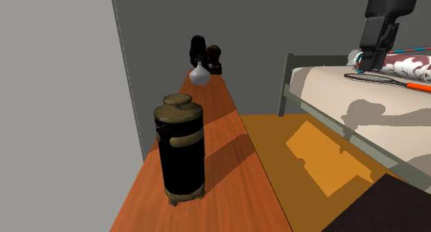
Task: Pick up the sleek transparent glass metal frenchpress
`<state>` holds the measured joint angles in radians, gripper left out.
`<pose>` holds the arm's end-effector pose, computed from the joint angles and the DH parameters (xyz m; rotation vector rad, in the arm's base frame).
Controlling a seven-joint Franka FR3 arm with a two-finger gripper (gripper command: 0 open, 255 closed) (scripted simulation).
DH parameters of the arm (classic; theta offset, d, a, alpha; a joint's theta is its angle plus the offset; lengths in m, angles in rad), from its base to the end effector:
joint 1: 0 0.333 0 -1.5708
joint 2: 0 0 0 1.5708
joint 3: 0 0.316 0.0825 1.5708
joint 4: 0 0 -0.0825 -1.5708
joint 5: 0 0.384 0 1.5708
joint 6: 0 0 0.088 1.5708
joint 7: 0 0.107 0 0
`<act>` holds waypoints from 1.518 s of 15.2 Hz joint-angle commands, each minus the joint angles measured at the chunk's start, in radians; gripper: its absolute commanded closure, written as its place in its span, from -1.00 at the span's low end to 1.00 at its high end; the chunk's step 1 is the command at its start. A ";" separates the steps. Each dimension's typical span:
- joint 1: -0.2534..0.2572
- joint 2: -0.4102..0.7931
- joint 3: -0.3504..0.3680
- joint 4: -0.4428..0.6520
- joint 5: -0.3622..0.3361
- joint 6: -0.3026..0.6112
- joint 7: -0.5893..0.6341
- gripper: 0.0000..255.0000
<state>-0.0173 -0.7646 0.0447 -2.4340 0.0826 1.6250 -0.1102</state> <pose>0.3141 0.0199 0.5515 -3.0820 -0.1823 0.0653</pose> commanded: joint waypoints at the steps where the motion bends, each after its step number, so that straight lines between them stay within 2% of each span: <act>1: 0.000 0.000 0.000 0.000 0.000 0.000 0.000 -1.00; 7: 0.044 0.099 0.132 0.066 0.077 0.053 0.149 -1.00; 13: 0.069 0.236 0.259 0.174 0.117 0.106 0.297 -1.00; 18: 0.078 0.376 0.363 0.295 0.112 0.143 0.427 -1.00; 23: 0.085 0.542 0.465 0.447 0.061 0.166 0.571 -1.00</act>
<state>0.0646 -0.2560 0.4876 -2.0236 0.1551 1.7919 0.4265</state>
